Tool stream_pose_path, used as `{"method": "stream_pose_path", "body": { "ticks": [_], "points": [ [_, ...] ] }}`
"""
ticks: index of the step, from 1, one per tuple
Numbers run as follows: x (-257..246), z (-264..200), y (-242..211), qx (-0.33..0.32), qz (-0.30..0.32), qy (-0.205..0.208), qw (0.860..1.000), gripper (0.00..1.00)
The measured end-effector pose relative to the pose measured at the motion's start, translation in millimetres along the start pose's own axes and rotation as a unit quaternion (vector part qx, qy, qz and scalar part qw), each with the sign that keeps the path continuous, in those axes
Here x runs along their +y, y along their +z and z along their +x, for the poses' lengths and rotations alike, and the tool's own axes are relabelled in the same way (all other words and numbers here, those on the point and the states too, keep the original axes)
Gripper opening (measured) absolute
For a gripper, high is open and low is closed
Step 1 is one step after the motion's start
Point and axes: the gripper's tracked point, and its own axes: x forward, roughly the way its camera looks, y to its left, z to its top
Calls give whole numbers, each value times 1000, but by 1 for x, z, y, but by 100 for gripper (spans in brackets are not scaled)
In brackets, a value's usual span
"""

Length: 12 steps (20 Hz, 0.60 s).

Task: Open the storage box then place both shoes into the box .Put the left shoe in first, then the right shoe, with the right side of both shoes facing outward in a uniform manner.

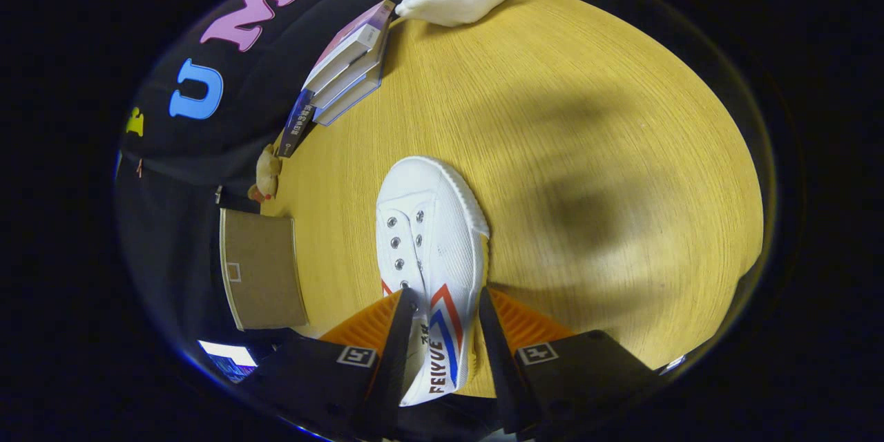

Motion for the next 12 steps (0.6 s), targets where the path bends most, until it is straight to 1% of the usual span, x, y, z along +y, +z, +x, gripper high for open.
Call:
{"method": "stream_pose_path", "body": {
  "ticks": [1,3,4,5,6,7,9,11,12],
  "points": [
    [0,1,1,4,6,-10,1000,56],
    [-6,3,0,9,-5,-38,999,42],
    [-8,3,-2,8,-9,-44,999,36],
    [-5,1,3,5,-9,-57,998,25],
    [-3,-1,4,0,-7,-63,998,18],
    [0,-4,5,-4,-3,-61,998,14],
    [17,-12,5,-17,3,-41,999,14],
    [44,-18,11,-28,16,-16,999,13],
    [60,-23,14,-34,10,-9,999,14]
  ]
}}
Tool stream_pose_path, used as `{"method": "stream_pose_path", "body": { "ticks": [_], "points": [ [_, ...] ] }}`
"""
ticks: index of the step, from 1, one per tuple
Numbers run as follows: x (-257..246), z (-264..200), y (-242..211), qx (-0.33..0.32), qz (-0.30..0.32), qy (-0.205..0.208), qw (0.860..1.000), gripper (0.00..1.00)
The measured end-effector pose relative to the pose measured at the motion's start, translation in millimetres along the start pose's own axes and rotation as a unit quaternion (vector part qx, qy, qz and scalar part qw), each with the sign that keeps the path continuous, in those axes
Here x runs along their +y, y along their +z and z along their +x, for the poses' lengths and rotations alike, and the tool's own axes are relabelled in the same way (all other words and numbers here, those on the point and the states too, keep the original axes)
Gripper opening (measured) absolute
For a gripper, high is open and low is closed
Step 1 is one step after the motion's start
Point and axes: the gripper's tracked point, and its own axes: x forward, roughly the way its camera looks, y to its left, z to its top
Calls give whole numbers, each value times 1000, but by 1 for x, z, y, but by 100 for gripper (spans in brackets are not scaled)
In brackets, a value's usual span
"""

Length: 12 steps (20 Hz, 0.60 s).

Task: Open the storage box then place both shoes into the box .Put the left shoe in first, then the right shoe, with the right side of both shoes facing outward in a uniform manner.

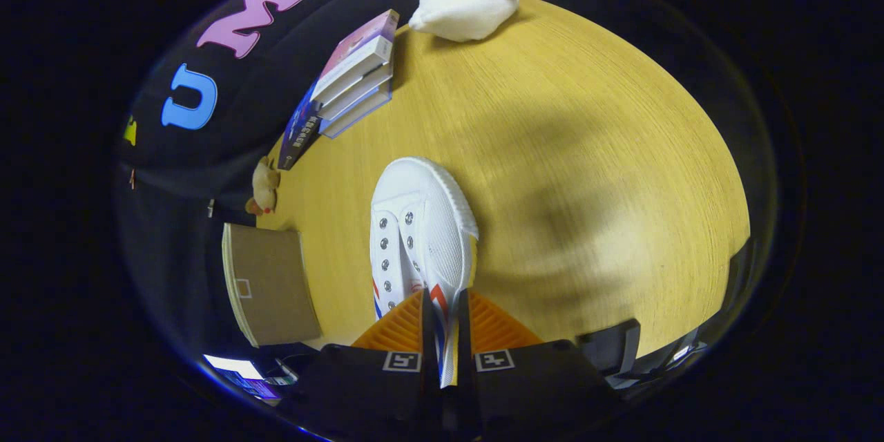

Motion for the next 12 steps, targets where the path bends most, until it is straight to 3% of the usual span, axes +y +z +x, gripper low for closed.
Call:
{"method": "stream_pose_path", "body": {
  "ticks": [6,12],
  "points": [
    [130,-35,8,-7,-26,18,999,13],
    [308,-44,-16,20,-55,122,991,13]
  ]
}}
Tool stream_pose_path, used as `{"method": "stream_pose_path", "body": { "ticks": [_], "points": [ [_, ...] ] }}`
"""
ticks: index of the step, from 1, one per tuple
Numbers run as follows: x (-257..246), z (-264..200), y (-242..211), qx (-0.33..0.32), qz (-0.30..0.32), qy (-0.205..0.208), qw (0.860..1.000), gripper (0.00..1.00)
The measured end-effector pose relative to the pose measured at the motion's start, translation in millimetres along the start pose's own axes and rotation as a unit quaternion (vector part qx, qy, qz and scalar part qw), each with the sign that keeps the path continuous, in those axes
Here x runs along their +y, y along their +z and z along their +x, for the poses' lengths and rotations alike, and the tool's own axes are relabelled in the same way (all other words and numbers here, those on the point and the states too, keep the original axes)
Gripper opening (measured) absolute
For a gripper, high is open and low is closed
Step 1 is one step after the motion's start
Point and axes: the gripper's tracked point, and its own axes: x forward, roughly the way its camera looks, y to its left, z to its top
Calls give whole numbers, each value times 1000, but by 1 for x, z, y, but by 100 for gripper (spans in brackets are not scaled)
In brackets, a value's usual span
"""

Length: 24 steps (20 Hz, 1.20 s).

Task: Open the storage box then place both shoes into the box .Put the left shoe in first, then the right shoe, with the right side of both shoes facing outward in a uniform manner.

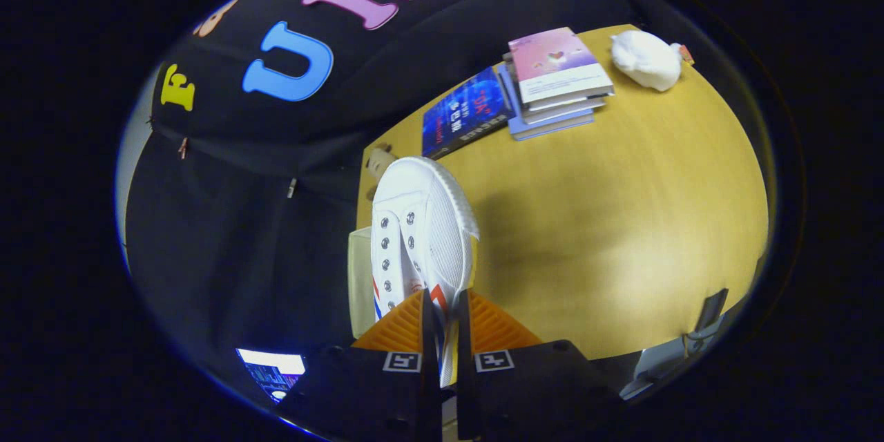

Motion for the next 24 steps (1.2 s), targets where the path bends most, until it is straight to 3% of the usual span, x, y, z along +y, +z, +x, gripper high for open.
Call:
{"method": "stream_pose_path", "body": {
  "ticks": [3,6,11,15,17,19,21,24],
  "points": [
    [55,35,-21,25,-18,7,1000,13],
    [74,75,-38,38,-15,-13,999,13],
    [64,130,-67,69,-28,-65,995,13],
    [38,144,-80,81,-47,-128,987,13],
    [42,149,-81,83,-43,-125,988,14],
    [54,151,-79,78,-33,-103,991,25],
    [60,148,-72,66,-35,-88,993,44],
    [71,139,-66,48,-49,-57,996,90]
  ]
}}
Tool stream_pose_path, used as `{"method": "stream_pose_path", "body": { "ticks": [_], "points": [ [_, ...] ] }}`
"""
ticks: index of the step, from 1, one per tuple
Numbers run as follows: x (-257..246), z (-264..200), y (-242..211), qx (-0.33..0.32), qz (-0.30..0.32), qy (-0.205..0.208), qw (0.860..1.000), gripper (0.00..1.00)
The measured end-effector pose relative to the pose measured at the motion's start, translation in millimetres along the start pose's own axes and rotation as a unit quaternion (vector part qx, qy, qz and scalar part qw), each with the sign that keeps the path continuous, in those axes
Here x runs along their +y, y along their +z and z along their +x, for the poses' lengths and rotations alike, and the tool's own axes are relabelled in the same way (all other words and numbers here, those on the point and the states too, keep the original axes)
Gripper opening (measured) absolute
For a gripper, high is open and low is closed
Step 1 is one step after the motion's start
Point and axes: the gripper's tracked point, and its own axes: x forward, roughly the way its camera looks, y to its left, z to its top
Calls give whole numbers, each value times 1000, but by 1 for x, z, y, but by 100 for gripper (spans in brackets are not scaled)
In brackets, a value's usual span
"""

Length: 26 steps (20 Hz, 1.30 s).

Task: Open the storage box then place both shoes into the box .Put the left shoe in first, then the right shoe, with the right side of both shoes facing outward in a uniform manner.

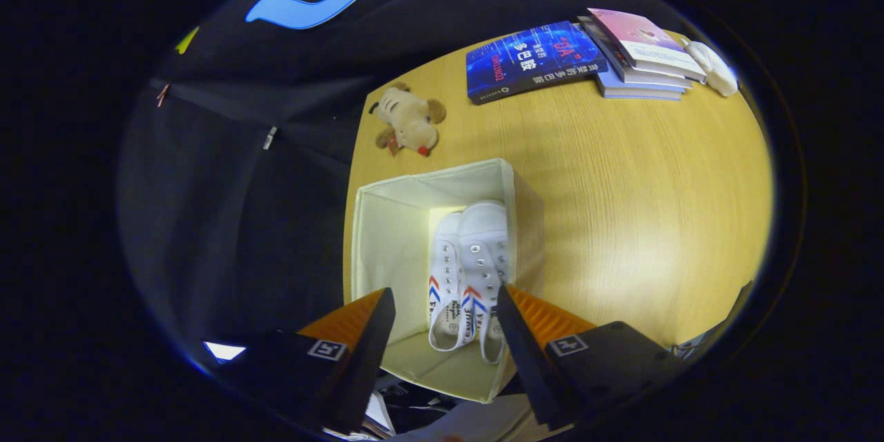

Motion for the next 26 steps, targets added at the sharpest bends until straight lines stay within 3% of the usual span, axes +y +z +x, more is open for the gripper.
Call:
{"method": "stream_pose_path", "body": {
  "ticks": [1,5,8,10,13,18,23,26],
  "points": [
    [-3,-5,2,-9,-10,0,1000,98],
    [-2,-28,18,-85,-52,11,995,99],
    [-4,-60,46,-178,-89,16,980,98],
    [-6,-92,72,-250,-127,8,960,98],
    [-6,-152,109,-349,-190,-17,918,98],
    [-26,-240,137,-456,-244,-67,853,98],
    [-53,-305,160,-518,-265,-109,806,98],
    [-67,-329,164,-529,-280,-128,791,98]
  ]
}}
